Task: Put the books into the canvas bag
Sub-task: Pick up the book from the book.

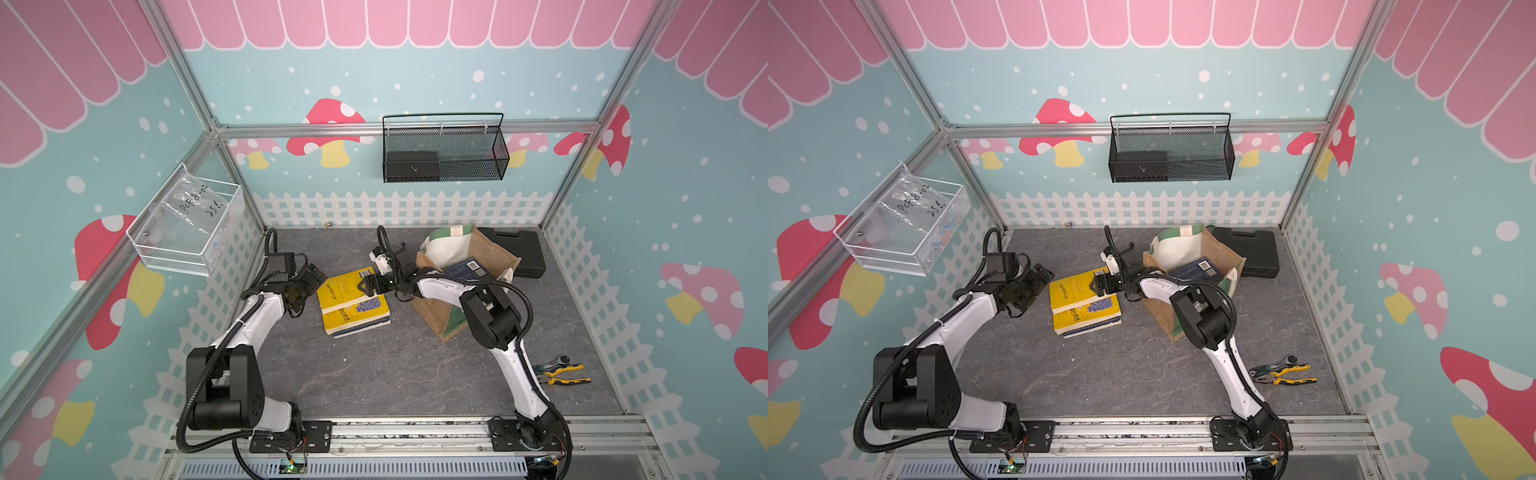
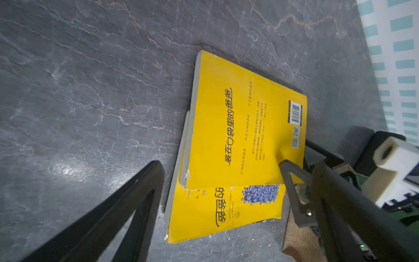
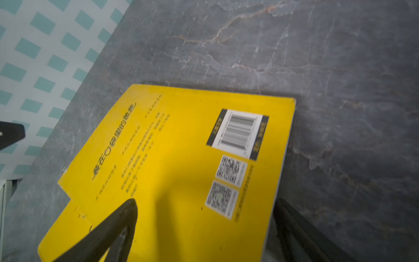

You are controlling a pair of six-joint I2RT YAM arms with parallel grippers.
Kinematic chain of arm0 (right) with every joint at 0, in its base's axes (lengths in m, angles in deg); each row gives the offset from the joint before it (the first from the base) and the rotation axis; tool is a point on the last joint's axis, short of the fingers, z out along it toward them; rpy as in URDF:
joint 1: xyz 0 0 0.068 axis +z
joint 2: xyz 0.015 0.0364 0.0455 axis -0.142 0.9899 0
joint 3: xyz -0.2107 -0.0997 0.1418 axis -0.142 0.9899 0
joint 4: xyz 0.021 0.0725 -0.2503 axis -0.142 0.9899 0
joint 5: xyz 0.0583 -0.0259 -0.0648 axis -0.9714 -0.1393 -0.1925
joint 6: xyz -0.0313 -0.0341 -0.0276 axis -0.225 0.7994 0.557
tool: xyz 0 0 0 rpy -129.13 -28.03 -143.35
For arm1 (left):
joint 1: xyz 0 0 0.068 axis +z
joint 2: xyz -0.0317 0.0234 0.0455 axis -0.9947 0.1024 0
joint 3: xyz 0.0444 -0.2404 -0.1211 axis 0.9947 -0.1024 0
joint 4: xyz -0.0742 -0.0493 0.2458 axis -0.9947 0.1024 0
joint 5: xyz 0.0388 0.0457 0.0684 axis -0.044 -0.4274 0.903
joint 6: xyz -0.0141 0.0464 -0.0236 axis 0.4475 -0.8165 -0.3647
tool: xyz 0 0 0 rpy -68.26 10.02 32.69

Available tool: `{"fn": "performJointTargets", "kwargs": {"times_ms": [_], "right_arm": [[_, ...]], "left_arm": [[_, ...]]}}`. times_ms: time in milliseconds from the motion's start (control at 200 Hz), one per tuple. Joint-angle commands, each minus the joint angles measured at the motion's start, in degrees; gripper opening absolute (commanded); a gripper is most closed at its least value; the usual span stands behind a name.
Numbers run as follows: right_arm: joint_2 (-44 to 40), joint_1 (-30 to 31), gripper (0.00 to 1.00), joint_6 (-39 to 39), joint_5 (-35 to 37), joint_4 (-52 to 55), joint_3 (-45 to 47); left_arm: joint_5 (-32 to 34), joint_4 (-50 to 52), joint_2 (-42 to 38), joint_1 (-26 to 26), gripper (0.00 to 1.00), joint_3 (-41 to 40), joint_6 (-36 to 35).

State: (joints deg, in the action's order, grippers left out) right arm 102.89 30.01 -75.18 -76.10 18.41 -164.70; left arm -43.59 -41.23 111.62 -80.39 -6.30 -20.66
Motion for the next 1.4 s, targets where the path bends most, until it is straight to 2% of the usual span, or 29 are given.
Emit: {"fn": "performJointTargets", "kwargs": {"times_ms": [0,205,410,650,881,986,1176,1276,1396], "right_arm": [[3.73,-0.86,0.96,0.31,-2.95,3.39,-4.61],[9.21,-1.29,0.96,2.46,-6.26,9.55,-14.84],[11.11,-1.51,0.96,2.69,-7.75,10.93,-18.03],[11.41,-1.43,0.95,4.14,-11.98,9.86,-18.26],[11.54,-1.22,0.94,5.51,-15.30,9.50,-18.43],[11.74,-1.08,0.93,5.99,-16.50,9.22,-18.50],[11.54,-0.69,0.93,7.08,-17.81,9.22,-18.68],[11.24,-0.66,0.92,7.22,-17.89,9.29,-18.66],[10.56,-0.62,0.92,8.08,-18.48,8.96,-18.64]], "left_arm": [[-1.28,1.84,3.64,0.14,0.98,2.75,-1.45],[-2.16,-1.80,12.25,0.30,0.98,4.40,-0.15],[-2.15,-7.14,15.76,0.60,0.98,2.94,0.20],[-5.71,-16.93,18.61,1.37,0.97,-0.67,0.39],[-5.86,-22.24,11.38,1.62,0.84,-5.09,1.24],[-6.01,-22.86,8.59,1.59,0.73,-5.87,1.06],[-9.03,-24.94,6.21,1.61,0.59,-6.48,2.31],[-8.46,-24.32,4.49,1.56,0.49,-6.48,1.70],[-11.61,-25.56,4.74,1.63,0.35,-6.05,2.52]]}}
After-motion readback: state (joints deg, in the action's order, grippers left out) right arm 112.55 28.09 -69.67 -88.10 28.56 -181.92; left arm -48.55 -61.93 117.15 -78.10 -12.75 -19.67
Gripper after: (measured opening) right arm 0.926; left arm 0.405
